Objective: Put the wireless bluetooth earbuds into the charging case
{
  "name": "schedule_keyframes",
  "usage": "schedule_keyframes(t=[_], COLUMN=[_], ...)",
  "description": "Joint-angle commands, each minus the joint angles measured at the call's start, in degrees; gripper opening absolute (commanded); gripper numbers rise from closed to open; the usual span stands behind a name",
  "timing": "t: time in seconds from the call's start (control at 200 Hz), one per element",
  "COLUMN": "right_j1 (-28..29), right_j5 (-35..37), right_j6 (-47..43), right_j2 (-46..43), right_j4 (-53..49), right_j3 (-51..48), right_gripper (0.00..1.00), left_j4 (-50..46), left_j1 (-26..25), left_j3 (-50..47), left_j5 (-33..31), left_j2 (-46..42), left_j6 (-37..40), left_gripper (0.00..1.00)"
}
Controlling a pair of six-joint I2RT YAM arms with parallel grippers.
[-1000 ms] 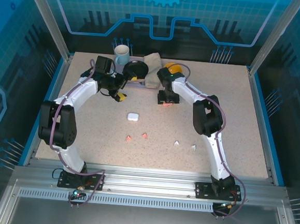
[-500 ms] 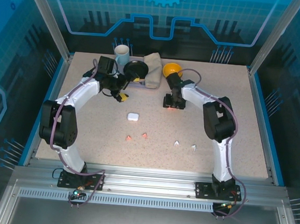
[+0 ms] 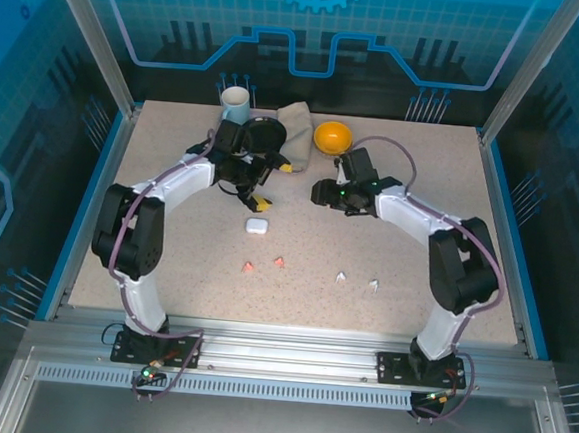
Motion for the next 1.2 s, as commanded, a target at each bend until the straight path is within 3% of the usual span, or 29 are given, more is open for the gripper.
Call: schedule_keyframes(t=[0.0,0.275,0.62,1.191], right_j1=[0.68,2.32,3.48,3.49], right_j5=[-4.66,-7.97,-6.66,-3.77], right_j6=[-1.02,-1.18,-0.89,-1.29], right_j2=[-5.15,-10.16,-8.62,-5.43], right_j4=[9.91,18.84,20.67,19.65], right_j3=[-3.56,-10.08,-10.3,-7.36], right_gripper=[0.45,0.45,0.44,0.44], left_j4=[4.11,16.27,24.77,29.25], left_j1=[-1.68,-4.05,-6.16,-7.63], left_j3=[3.0,2.84,0.66,-1.59], left_j5=[5.09,8.34,9.11,9.3], left_j2=[2.7,6.36,7.25,6.13], left_j6=[-8.21,-21.03,-27.41,-29.67], left_gripper=[0.99,0.99,0.99,0.72])
